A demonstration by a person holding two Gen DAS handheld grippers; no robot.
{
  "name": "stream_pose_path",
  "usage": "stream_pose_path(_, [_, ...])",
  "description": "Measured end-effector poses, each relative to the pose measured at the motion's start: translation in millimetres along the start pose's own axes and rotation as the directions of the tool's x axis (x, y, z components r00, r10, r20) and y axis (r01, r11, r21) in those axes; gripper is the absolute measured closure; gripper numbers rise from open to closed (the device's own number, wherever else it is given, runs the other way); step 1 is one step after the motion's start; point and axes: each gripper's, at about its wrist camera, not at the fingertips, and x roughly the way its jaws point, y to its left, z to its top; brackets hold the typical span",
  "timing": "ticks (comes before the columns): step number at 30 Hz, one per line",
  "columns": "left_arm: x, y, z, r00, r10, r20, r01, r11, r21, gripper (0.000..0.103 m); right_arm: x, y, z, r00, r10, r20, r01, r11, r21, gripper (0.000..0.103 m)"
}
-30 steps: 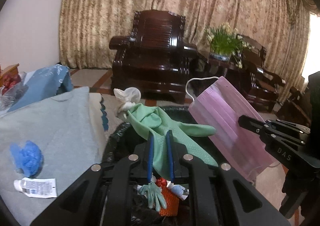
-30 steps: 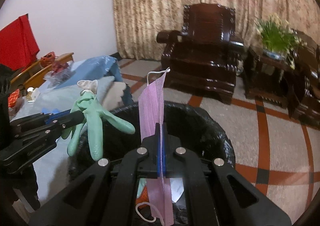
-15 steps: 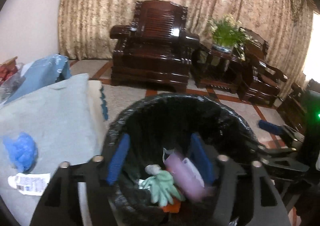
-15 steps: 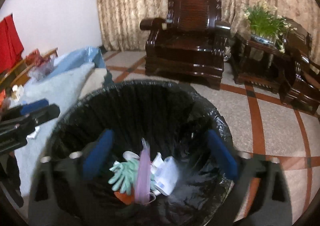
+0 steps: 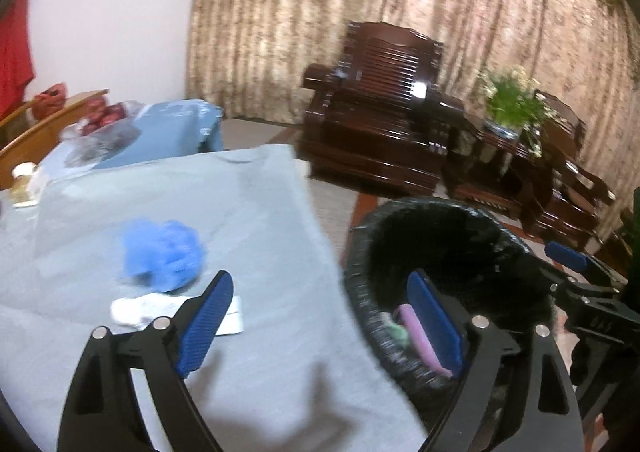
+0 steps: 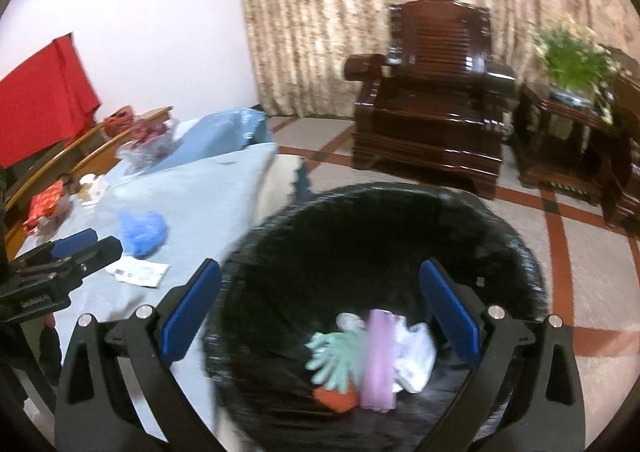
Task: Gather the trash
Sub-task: 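Move both open tools back to the blue bag and white tube, then grasp the blue plastic bag with the right tool and lift it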
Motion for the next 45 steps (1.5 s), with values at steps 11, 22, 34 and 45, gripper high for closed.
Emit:
stream_pose_path(11, [-53, 96, -12, 0.982, 0.184, 0.049, -0.178, 0.979, -0.097, 0.016, 21, 93, 18, 0.991, 0.131, -0.018, -0.132, 0.985, -0.115, 0.006])
stream_pose_path(22, [-69, 154, -18, 0.960, 0.276, 0.051, -0.266, 0.951, -0.157, 0.016, 70, 167, 37, 0.980, 0.196, -0.039, -0.200, 0.963, -0.181, 0.006])
stream_pose_path(34, [-42, 200, -17, 0.942, 0.335, 0.016, -0.327, 0.928, -0.176, 0.016, 150, 224, 26, 0.968, 0.213, -0.131, -0.236, 0.951, -0.200, 0.006])
stream_pose_path(45, [-31, 228, -25, 0.929, 0.369, -0.013, -0.364, 0.910, -0.199, 0.016, 209, 247, 20, 0.959, 0.195, -0.206, -0.237, 0.950, -0.202, 0.007])
